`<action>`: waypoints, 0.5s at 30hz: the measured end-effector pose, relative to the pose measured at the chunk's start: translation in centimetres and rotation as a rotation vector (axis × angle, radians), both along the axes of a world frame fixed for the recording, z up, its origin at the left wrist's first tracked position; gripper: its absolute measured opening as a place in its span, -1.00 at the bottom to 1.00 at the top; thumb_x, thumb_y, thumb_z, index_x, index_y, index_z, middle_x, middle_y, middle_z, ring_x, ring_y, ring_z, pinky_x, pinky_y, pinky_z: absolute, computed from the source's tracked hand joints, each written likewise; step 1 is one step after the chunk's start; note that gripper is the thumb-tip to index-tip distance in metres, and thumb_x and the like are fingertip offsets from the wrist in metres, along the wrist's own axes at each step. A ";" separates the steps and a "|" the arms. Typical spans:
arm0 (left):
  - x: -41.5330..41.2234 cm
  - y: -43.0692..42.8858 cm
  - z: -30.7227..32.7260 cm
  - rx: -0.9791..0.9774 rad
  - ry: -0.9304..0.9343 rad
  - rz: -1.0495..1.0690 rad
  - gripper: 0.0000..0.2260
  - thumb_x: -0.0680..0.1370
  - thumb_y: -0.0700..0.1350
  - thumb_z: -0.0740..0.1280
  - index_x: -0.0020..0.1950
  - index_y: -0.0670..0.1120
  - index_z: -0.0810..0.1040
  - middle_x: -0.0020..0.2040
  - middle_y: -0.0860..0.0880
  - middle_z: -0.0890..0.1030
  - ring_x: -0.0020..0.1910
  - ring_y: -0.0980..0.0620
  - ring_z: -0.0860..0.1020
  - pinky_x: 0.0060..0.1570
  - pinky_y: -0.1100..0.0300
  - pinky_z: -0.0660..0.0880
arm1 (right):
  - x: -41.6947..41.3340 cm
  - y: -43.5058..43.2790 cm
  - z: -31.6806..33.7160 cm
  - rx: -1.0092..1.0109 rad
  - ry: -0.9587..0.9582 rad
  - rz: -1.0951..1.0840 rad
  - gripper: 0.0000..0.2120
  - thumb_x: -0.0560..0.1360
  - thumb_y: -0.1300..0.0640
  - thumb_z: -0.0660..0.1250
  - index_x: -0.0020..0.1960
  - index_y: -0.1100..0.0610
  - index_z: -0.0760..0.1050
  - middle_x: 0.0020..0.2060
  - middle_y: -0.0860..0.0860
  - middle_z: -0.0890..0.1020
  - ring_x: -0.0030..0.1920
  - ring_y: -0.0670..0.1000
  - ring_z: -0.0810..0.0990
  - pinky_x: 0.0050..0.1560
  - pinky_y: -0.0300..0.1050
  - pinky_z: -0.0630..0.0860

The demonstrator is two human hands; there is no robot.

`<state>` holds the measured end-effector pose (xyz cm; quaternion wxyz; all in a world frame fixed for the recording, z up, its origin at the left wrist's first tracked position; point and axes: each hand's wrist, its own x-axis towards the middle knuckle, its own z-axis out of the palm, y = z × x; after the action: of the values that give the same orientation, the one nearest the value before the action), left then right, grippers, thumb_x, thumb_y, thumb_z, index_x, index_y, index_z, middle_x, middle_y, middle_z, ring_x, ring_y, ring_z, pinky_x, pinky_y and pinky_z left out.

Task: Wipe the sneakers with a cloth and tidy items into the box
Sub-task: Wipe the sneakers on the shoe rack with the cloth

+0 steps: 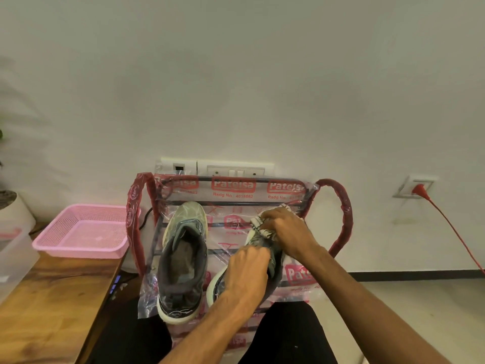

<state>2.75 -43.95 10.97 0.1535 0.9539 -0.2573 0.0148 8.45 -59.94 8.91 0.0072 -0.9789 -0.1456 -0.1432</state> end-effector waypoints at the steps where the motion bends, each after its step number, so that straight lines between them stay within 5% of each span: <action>1: 0.1 0.0 -0.1 0.007 0.007 0.002 -0.74 0.54 -0.31 0.21 0.20 -0.13 0.51 0.15 -0.14 0.57 0.13 -0.14 0.53 0.01 0.04 0.44 | -0.2 0.4 0.0 0.062 0.032 0.041 -0.74 0.39 0.23 0.50 0.08 0.12 0.69 0.17 0.05 0.63 0.19 0.09 0.53 0.15 -0.02 0.50; 4: 0.1 0.1 -0.1 0.011 0.007 0.003 -0.74 0.53 -0.29 0.22 0.18 -0.12 0.52 0.13 -0.13 0.59 0.11 -0.14 0.54 -0.02 0.04 0.43 | -1.0 0.2 -0.3 0.139 0.122 0.087 -0.73 0.44 0.25 0.43 0.11 0.08 0.68 0.24 0.01 0.58 0.26 0.03 0.46 0.23 -0.06 0.44; 11: -0.2 -0.4 -0.1 0.034 -0.023 -0.022 -0.71 0.52 -0.32 0.24 0.21 -0.12 0.52 0.12 -0.14 0.58 0.10 -0.13 0.54 -0.04 0.05 0.45 | -1.2 -1.2 0.1 -0.091 0.037 -0.094 -0.64 0.42 0.17 0.50 0.20 0.03 0.63 0.36 0.03 0.48 0.34 0.10 0.45 0.27 0.01 0.45; 15: -0.3 -0.6 0.0 0.056 -0.030 -0.024 -0.74 0.49 -0.31 0.25 0.16 -0.15 0.53 0.11 -0.16 0.59 0.10 -0.15 0.55 -0.06 0.07 0.43 | -1.5 -0.2 0.6 0.211 0.139 0.000 -0.78 0.48 0.23 0.39 0.09 0.12 0.69 0.25 0.05 0.57 0.22 0.08 0.49 0.19 -0.08 0.43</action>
<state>2.48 -44.56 11.01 0.1228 0.9544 -0.2713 0.0200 6.94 -60.16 9.53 0.1200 -0.9803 -0.1291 -0.0895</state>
